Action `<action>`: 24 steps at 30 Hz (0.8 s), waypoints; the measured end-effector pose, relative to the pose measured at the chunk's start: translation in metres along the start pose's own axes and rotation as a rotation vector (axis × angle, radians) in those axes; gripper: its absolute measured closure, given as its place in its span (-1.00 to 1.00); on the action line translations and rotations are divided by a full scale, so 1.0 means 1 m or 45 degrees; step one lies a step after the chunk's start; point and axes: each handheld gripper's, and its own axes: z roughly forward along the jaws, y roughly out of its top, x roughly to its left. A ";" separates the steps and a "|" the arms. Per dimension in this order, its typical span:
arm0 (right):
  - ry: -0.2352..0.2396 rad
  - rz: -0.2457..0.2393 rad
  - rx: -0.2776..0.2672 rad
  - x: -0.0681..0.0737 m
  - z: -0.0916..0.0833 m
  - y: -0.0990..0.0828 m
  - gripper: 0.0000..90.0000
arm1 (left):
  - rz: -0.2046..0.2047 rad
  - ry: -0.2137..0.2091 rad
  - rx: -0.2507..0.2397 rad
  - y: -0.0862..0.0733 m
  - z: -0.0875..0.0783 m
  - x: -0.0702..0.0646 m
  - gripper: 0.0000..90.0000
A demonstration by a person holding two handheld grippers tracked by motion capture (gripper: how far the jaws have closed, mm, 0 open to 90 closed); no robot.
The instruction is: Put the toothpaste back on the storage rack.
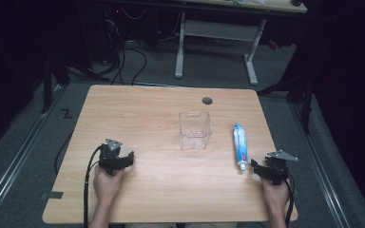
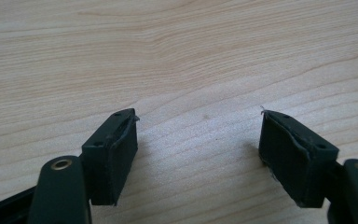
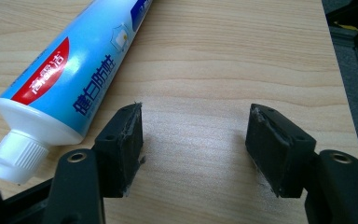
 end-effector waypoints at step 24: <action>0.017 -0.021 0.002 0.001 0.000 0.000 -0.25 | 0.008 -0.006 0.005 0.000 0.000 0.000 -0.42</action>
